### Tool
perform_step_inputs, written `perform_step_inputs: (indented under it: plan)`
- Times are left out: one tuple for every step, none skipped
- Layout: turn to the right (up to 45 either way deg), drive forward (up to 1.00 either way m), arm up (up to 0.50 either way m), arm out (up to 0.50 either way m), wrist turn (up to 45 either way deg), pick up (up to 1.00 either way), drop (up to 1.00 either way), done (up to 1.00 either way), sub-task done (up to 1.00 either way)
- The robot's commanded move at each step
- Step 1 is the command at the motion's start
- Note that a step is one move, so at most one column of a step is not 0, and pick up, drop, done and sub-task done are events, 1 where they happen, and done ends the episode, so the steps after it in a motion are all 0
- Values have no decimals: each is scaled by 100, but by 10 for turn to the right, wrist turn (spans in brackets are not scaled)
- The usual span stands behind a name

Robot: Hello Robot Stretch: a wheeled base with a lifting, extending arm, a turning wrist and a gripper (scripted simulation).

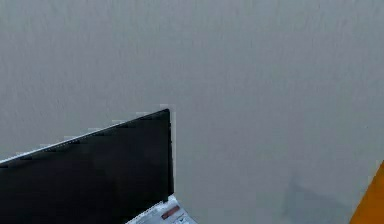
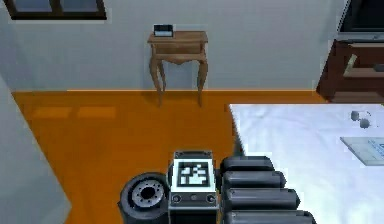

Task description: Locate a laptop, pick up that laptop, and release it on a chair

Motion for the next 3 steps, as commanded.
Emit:
perform_step_inputs:
  plan:
    - [0, 15, 0, 0, 0, 0, 0, 0, 0]
    - [-450, 0, 0, 0, 0, 0, 0, 0, 0]
    - [-330, 0, 0, 0, 0, 0, 0, 0, 0]
